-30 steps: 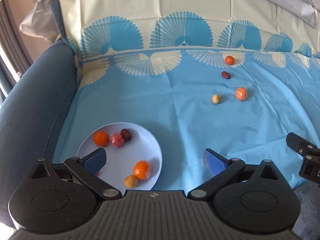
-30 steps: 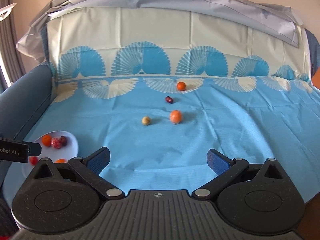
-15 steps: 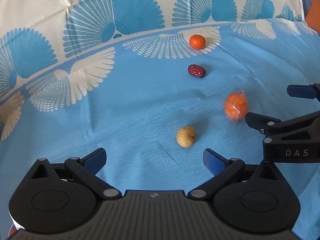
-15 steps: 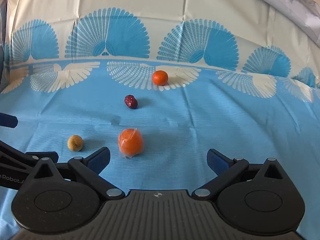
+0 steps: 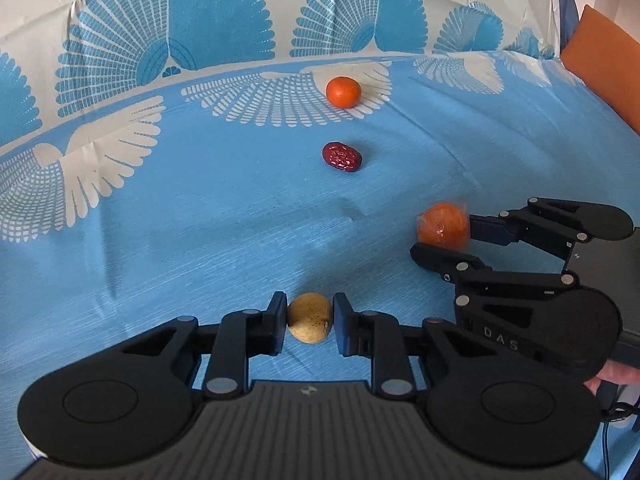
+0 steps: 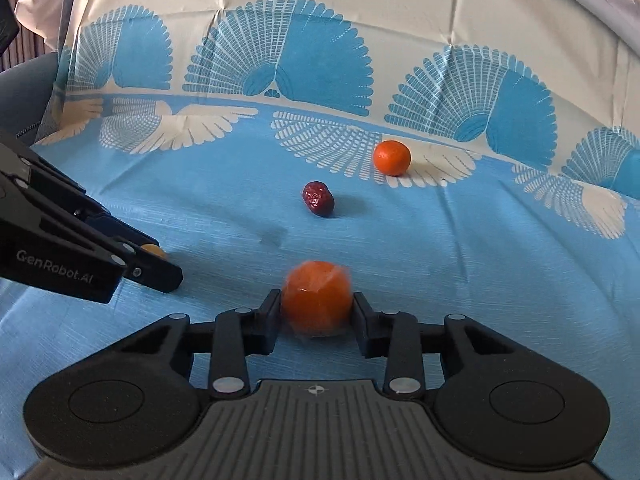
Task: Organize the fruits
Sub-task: 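Grasp the tan round fruit with the left tool while the right tool grasps a wrapped tangerine, then carry the tan fruit and wrapped tangerine over the plate and open both tools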
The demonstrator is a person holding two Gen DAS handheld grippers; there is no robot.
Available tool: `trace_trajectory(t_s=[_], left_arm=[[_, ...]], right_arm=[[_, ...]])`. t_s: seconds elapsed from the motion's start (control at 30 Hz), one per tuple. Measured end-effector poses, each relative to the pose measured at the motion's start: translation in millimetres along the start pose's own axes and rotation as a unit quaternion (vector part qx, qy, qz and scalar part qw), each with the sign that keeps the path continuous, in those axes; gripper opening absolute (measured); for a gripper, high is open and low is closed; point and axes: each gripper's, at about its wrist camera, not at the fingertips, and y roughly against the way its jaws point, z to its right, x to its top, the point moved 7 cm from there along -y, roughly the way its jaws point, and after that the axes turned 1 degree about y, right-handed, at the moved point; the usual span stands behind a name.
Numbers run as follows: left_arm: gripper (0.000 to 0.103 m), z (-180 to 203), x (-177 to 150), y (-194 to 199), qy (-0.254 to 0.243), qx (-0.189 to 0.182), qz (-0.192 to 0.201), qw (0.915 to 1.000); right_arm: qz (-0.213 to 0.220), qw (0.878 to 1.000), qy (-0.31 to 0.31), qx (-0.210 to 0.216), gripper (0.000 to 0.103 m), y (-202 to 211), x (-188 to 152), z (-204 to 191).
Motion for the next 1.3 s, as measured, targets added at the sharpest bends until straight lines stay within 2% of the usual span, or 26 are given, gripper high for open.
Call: trace_trajectory(t_s=[0.13, 0.27, 0.37, 0.57, 0.83, 1.07, 1.3], left_arm=[[0.026, -5, 0, 39, 0.019, 0.02, 0.007, 0.9996], [0.027, -4, -11, 89, 0.035, 0.032, -0.008, 0.9988], [0.027, -4, -28, 132, 0.044, 0.062, -0.022, 0.9969], [0.027, -12, -79, 223, 0.079, 0.102, -0.046, 0.9906], [0.027, -24, -159, 323, 0.12, 0.134, -0.049, 0.9825], [0.027, -34, -223, 384, 0.158, 0.151, -0.047, 0.9748], [0.027, -41, -261, 419, 0.186, 0.159, -0.035, 0.9688]], right_arm=[[0.012, 0.999, -0.038, -0.02, 0.038, 25, 10, 11], [0.034, 0.997, -0.064, -0.031, 0.038, 79, 23, 11], [0.048, 0.996, -0.079, -0.015, 0.038, 125, 29, -1], [0.056, 0.995, -0.07, 0.034, 0.038, 216, 26, -60], [0.035, 0.993, -0.033, 0.104, 0.038, 309, 5, -157], [0.021, 0.987, 0.003, 0.158, 0.038, 363, -13, -227], [0.013, 0.984, 0.053, 0.172, 0.038, 394, -31, -266]])
